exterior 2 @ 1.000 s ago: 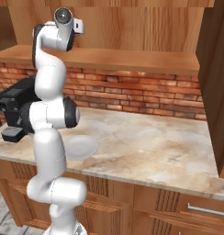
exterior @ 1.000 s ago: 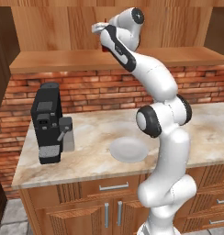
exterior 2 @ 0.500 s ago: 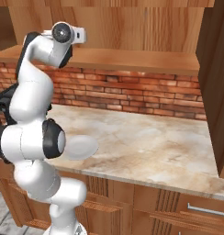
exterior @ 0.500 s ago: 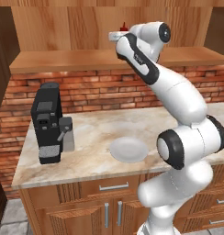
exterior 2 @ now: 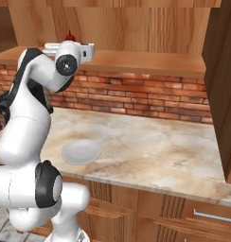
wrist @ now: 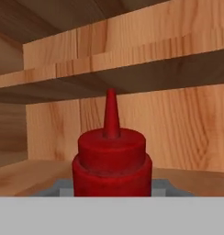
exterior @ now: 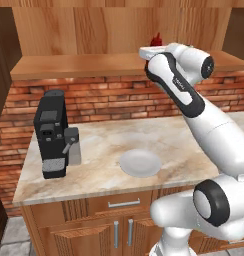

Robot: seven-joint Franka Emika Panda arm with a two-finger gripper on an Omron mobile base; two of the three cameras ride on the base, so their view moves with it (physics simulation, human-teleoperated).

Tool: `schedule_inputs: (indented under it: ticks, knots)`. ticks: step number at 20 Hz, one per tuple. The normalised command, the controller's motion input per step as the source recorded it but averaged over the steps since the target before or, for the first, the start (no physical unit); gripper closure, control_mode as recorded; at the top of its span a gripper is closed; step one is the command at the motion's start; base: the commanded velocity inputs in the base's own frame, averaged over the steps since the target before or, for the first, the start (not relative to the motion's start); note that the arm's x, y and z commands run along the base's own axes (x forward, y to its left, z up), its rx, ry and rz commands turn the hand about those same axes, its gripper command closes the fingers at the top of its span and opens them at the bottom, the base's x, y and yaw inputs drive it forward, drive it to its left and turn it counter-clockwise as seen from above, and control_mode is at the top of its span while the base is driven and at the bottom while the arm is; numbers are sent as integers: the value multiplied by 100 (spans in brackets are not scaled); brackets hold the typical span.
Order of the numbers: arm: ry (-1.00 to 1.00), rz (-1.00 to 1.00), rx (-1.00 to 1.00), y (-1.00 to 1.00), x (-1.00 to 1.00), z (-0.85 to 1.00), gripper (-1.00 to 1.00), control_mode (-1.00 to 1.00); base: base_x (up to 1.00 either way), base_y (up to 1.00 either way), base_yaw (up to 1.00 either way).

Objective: Move the hot dog bun to the plate on the dining table and place the condiment next to that plate. Then navigate to the fridge and take the sausage and place it on the plate as well.

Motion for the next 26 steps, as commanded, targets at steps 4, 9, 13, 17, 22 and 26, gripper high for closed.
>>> schedule_inputs:
  ticks: [4,9,13,17,22,26]
  knots:
    - [1,-1,0,-8,-100,17,100,-100,0,0,0]
    - [9,-3,0,0,-98,-24,100,-100,0,0,0]
    - [27,-6,-6,4,-46,-51,100,-100,0,0,0]
    - [33,-6,-15,21,-5,-76,100,-100,0,0,0]
    - [13,-1,-14,20,0,-51,100,100,-9,1,0]
    - [0,0,0,0,0,0,100,100,-93,0,-8]
